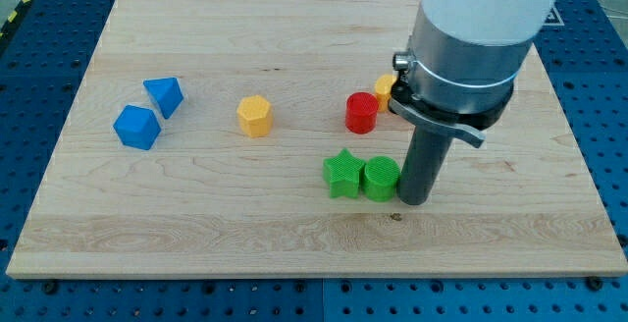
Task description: Separate the green blocks from red circle
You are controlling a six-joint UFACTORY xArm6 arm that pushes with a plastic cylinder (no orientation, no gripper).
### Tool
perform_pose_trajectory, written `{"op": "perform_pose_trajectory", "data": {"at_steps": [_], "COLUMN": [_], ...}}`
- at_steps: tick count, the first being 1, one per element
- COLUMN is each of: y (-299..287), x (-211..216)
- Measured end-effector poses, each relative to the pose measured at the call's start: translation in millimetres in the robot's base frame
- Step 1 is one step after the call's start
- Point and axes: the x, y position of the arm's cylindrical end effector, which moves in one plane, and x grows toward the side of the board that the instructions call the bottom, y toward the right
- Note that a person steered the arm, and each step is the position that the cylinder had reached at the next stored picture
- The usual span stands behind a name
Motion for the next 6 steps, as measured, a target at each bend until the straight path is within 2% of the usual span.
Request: {"op": "perform_pose_trajectory", "data": {"at_steps": [6], "y": [-28], "x": [3]}}
